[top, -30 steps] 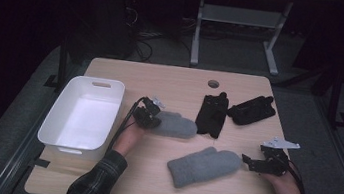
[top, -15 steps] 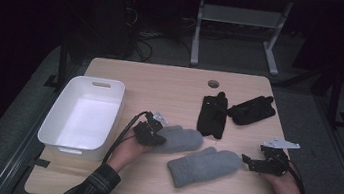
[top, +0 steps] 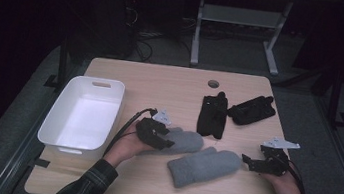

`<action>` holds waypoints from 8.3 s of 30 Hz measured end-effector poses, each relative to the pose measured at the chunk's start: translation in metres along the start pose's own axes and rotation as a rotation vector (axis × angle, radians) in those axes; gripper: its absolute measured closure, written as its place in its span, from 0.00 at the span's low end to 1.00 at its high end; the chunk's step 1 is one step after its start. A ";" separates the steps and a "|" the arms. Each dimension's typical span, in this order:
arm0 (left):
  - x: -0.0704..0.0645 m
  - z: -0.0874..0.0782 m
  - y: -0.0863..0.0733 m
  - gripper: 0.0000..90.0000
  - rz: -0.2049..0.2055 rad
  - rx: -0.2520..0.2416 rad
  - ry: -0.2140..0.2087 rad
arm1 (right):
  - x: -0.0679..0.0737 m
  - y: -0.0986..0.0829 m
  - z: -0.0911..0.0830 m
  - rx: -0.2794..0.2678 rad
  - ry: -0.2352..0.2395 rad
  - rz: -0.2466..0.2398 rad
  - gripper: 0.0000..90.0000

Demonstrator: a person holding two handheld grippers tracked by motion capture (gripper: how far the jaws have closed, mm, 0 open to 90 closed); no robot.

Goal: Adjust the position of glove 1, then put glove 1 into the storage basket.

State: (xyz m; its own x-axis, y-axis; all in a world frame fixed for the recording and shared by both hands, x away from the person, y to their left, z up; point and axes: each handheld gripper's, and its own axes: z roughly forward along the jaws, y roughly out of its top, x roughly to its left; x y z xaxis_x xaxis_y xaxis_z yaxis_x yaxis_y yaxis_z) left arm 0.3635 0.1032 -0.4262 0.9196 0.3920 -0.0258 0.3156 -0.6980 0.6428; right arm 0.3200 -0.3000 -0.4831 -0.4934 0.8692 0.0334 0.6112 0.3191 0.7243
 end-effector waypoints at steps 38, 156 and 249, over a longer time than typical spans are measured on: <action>0.015 -0.005 -0.004 0.93 -0.127 0.018 0.035 | 0.000 0.000 0.000 0.000 -0.002 0.003 0.16; -0.048 0.095 0.067 0.40 -0.006 0.147 -0.372 | -0.001 0.001 0.001 -0.001 0.000 0.001 0.16; -0.016 -0.004 0.076 0.74 -0.116 0.102 -0.319 | -0.001 0.001 0.001 -0.001 0.001 0.002 0.16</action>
State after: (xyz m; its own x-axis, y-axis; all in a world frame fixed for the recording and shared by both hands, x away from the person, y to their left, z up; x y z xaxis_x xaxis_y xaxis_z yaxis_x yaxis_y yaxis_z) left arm 0.3718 0.0462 -0.3746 0.8979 0.2769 -0.3423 0.4294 -0.7224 0.5420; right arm 0.3214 -0.3004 -0.4832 -0.4931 0.8692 0.0356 0.6112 0.3171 0.7252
